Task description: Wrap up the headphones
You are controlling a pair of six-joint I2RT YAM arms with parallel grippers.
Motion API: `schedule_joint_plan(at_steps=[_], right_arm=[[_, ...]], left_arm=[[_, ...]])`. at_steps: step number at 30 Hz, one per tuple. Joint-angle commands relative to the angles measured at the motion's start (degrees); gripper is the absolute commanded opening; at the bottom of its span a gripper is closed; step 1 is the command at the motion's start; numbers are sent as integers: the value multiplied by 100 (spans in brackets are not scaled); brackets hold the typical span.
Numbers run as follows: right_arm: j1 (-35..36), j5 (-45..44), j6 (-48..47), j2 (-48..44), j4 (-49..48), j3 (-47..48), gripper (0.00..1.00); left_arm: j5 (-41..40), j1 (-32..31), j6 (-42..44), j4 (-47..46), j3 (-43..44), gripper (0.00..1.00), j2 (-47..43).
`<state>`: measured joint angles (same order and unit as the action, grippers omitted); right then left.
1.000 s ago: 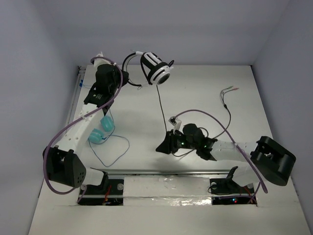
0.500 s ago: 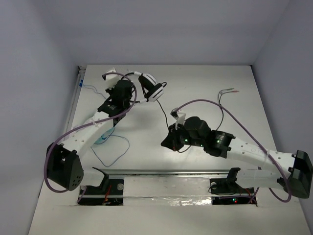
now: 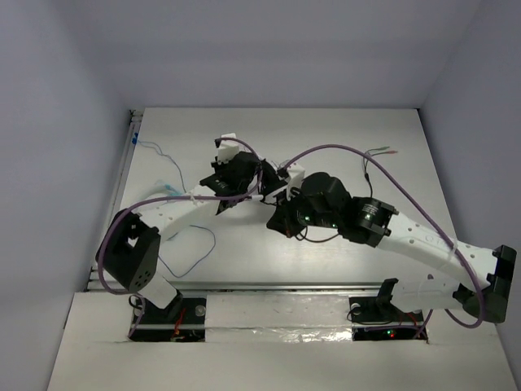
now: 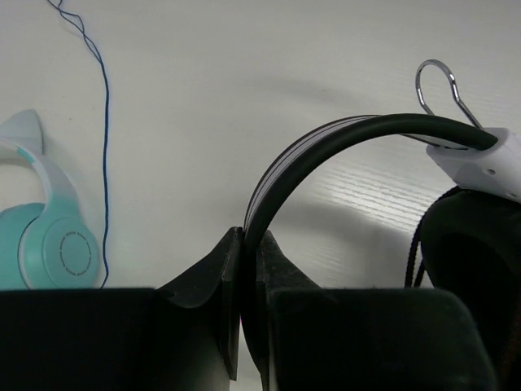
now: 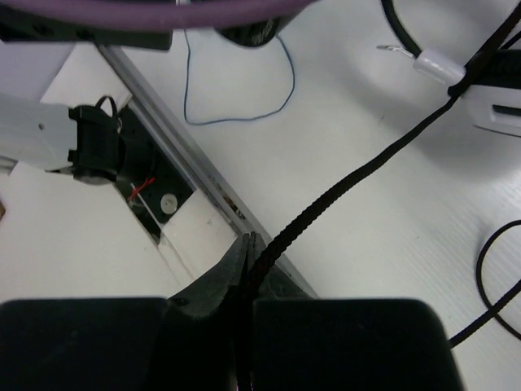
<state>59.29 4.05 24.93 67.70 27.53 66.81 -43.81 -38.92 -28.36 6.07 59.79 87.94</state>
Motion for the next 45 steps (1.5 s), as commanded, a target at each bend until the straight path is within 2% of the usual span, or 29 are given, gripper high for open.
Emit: schedule_joint_plan(at_steps=[1, 5, 11, 16, 21, 26, 29, 32, 39, 42, 44, 45], right_arm=[[30, 569, -120, -55, 60, 79, 0], [30, 72, -111, -248, 7, 17, 0], [30, -1115, -286, -241, 16, 201, 0], [-102, -1706, -497, 15, 52, 447, 0], [-505, -1811, -612, 129, -177, 465, 0], [-1058, -2277, -779, 340, -362, 413, 0], [-1401, -2514, -753, 401, -520, 351, 0], [-1490, -2769, -752, 533, -670, 316, 2], [-1912, -2428, -682, 1008, -1117, 386, 8], [-2087, -2165, -612, 1078, -1267, 342, 14], [-2306, -1849, -533, 1078, -1390, 298, 17], [-2377, -1386, -498, 1078, -1417, 272, 17]], left_arm=[[92, 51, -214, -361, 699, 0, -164], [644, -1, -3, -448, 745, 0, -137], [1128, -274, 138, -186, 78, 0, -391], [1076, -713, 85, 333, -336, 0, -734], [1603, -872, 453, 492, -442, 0, -980], [2051, -942, 656, 474, -679, 0, -1420], [2648, -942, 779, 439, -697, 0, -1674], [2869, -942, 885, 492, -644, 0, -1719], [3466, -942, 1043, 343, -635, 0, -1693], [3739, -942, 1087, 273, -609, 0, -1727], [4107, -663, 1070, 72, -617, 0, -1824], [4692, -539, 1035, 1, -635, 0, -1859]])
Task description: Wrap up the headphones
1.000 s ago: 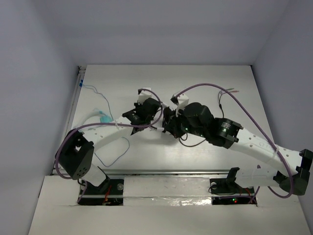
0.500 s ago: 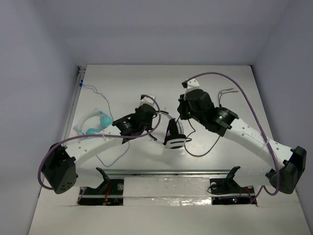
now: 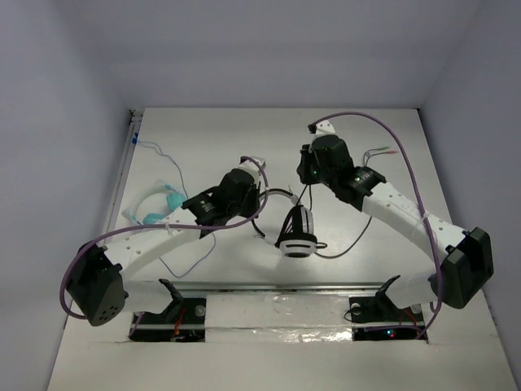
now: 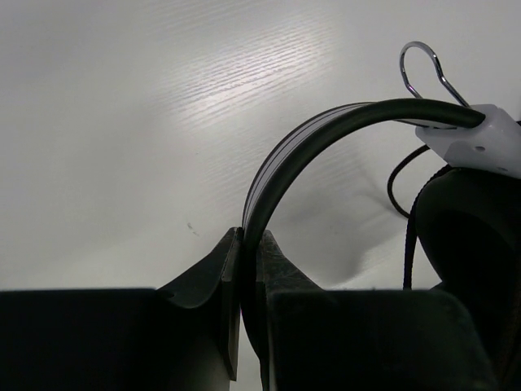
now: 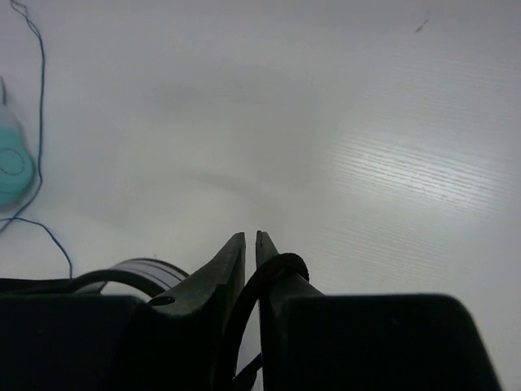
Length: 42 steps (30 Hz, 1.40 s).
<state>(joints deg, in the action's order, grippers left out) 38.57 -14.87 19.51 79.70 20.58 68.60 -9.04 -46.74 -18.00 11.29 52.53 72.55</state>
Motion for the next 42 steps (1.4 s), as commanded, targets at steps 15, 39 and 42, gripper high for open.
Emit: schedule_joint_plan(at_steps=[15, 39, 42], right_arm=[[-1826, 4527, 1511, -973, -3532, -1849, 17], [-1826, 5222, 1978, -1651, -5432, -3809, 20], [-1669, 5319, 2013, -1554, -5565, -3906, 20]], left_arm=[[4111, 1395, -299, -1638, -147, 0, -646], [4942, 2530, -2429, -3381, 406, 0, -576], [4159, 2582, -2322, -2878, 758, 0, -593]])
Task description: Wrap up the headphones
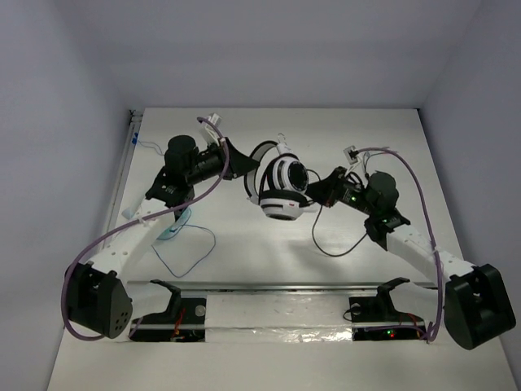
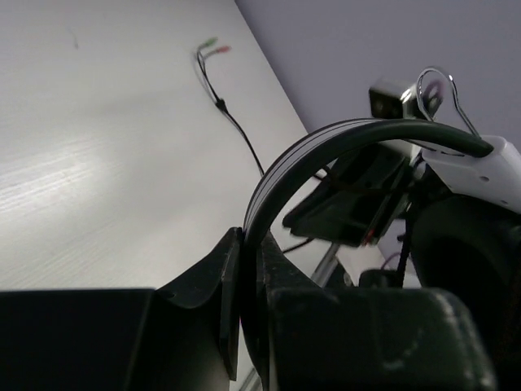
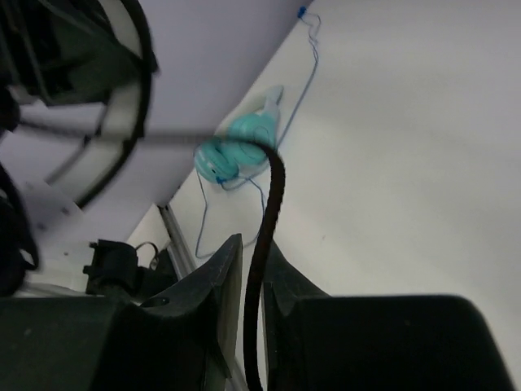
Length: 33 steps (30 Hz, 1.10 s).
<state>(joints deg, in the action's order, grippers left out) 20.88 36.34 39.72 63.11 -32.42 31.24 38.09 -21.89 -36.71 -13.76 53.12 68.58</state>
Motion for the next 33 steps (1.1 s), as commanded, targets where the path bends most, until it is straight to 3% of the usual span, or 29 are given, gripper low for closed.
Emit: schedule_joint_plan(at_steps=[1, 4, 9, 16, 20, 27, 33], right_arm=[[222, 120, -157, 140, -90, -145, 21], [820, -292, -360, 263, 87, -84, 22], [961, -110, -26, 447, -712, -496, 25], [1426, -364, -97, 886, -791, -470, 25], [2058, -636, -70, 1123, -766, -391, 25], [2912, -1234, 176, 1493, -634, -523, 28], [3667, -1682, 211, 1599, 200, -296, 28]], left_arm=[[-678, 97, -521, -321, 760, 0, -161], [-1084, 97, -609, -197, 989, 0, -21], [-1303, 150, -741, -189, 1244, 0, 129], [-1637, 211, -1303, -434, 1315, 0, 252], [-2014, 264, -1295, -269, 1507, 0, 393], [-3603, 396, -1058, 206, 1666, 0, 446], [-4957, 449, -795, 471, 1737, 0, 648]])
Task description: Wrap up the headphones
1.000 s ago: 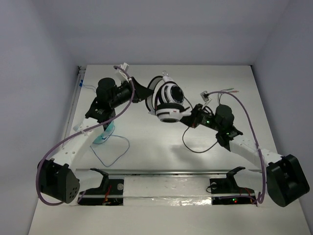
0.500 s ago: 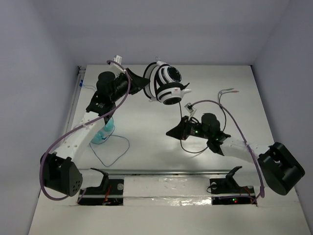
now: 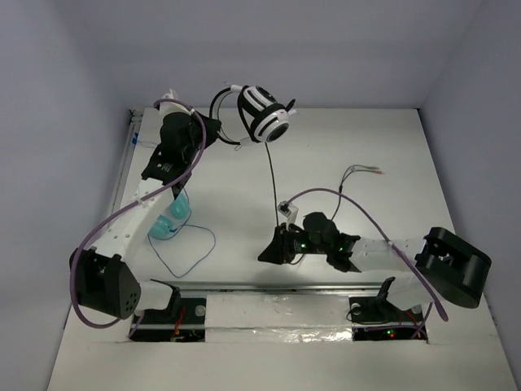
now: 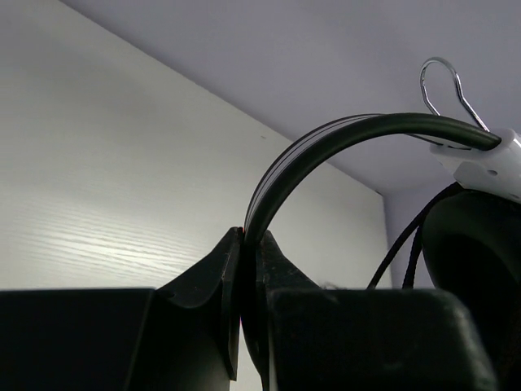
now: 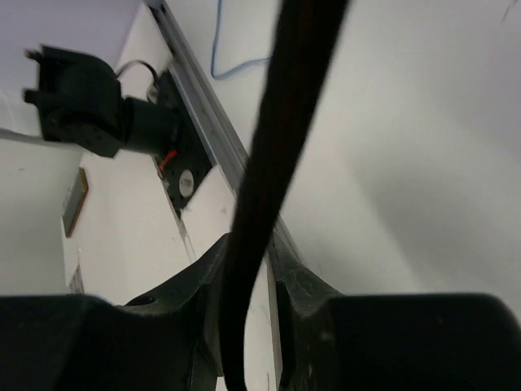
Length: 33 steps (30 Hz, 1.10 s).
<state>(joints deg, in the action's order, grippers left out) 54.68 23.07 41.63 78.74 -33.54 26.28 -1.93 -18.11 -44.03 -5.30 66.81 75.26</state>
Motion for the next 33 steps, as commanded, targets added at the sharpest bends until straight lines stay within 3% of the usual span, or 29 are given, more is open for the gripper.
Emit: schedule_joint_plan(at_steps=[1, 4, 8, 12, 16, 19, 25, 33], right_arm=[[402, -504, -49, 45, 678, 280, 28], [798, -654, -93, -25, 1329, 562, 23], [1062, -821, -111, -620, 2201, 781, 0], [1063, -1120, -461, -1255, 3404, 1246, 0], [1063, -1970, -1076, -1528, 5010, 2081, 0], [1063, -2489, -1419, -1598, 5697, 2723, 0], [1063, -3632, -1833, -1633, 6517, 3444, 0], [1063, -3792, -2044, -1731, 6737, 4130, 0]], left_arm=[[-1071, 71, -36, -358, 351, 0, 32], [-1581, 71, 201, -200, 298, 0, 146], [-2170, 18, 527, -94, -61, 0, 138], [-2793, -245, 694, 29, -527, 0, 76], [-3602, -1086, 878, 204, -949, 0, 128], [-4139, -1466, 984, 512, -1073, 0, 400], [-4236, -2135, 1116, 829, -1345, 0, 594], [-3991, -2549, 1186, 1075, -1258, 0, 981]])
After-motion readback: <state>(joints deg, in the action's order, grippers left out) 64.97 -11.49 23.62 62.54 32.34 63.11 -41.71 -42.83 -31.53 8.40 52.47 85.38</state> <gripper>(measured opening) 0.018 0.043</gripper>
